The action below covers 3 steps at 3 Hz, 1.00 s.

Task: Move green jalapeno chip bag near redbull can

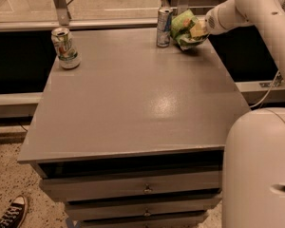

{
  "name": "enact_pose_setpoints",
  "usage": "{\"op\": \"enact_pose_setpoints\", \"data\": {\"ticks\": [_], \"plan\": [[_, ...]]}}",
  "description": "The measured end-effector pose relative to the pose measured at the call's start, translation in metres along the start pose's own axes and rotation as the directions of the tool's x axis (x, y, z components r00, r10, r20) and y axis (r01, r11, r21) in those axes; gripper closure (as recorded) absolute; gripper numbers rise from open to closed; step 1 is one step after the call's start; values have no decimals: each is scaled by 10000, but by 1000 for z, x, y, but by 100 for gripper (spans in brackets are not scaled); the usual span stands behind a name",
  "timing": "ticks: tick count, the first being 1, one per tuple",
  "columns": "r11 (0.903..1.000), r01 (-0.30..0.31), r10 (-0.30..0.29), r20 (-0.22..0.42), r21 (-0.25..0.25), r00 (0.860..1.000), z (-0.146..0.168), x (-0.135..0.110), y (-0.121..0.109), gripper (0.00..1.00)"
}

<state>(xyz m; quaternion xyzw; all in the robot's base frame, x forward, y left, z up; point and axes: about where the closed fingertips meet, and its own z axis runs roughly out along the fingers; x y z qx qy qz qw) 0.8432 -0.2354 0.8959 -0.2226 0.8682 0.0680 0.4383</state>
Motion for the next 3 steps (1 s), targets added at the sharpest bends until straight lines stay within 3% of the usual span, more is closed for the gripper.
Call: {"op": "enact_pose_setpoints", "data": {"ticks": [1, 2, 3], "plan": [[9996, -105, 103, -64, -259, 9999, 6, 3, 7, 29], [9992, -165, 163, -62, -358, 9998, 6, 4, 8, 5], [9990, -193, 191, -58, -400, 9998, 6, 5, 9, 0]]}}
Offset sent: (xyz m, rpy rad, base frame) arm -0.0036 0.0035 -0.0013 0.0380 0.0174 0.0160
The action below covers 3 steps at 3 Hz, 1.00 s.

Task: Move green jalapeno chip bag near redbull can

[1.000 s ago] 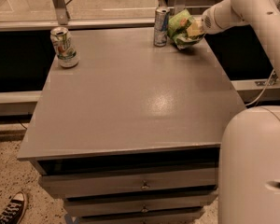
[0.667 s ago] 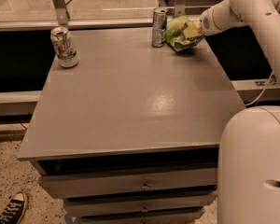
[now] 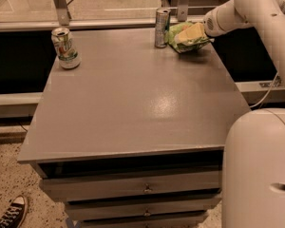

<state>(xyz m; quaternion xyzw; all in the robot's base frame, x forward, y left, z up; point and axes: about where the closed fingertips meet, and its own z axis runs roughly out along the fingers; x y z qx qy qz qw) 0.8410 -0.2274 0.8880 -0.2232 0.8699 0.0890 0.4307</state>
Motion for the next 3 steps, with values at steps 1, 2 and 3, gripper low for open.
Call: {"op": "enact_pose_setpoints", "data": {"ticks": [1, 2, 3], "plan": [[10000, 97, -97, 169, 12, 9998, -13, -1, -1, 0], [9962, 761, -783, 530, 423, 9955, -54, -5, -7, 0], [9810, 1853, -1902, 960, 569, 9770, -131, 0, 4, 0]]}}
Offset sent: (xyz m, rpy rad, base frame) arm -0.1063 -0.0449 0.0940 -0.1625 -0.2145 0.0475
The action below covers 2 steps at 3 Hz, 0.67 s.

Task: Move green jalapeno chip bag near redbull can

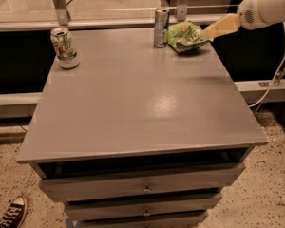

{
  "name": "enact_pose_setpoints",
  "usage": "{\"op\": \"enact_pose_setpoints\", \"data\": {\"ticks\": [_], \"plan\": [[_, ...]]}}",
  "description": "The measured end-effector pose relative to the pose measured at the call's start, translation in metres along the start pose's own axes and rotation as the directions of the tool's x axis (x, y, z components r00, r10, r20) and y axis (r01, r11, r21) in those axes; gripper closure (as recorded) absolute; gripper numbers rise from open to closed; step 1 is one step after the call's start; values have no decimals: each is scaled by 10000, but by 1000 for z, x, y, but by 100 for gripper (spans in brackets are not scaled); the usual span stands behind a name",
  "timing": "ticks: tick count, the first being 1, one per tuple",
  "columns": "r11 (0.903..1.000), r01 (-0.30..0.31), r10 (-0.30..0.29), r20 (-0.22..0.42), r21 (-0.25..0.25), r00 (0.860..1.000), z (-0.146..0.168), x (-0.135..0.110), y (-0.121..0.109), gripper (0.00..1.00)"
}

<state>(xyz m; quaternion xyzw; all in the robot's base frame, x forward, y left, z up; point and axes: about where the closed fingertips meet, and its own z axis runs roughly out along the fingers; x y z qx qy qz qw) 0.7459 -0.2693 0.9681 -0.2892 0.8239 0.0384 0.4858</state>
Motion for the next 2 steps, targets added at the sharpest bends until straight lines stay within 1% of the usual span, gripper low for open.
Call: {"op": "enact_pose_setpoints", "data": {"ticks": [1, 2], "plan": [[9917, 1289, -1288, 660, 23, 9895, -99, 17, 1, 0], [9844, 1741, -1751, 509, 236, 9832, -101, 27, -8, 0]]}}
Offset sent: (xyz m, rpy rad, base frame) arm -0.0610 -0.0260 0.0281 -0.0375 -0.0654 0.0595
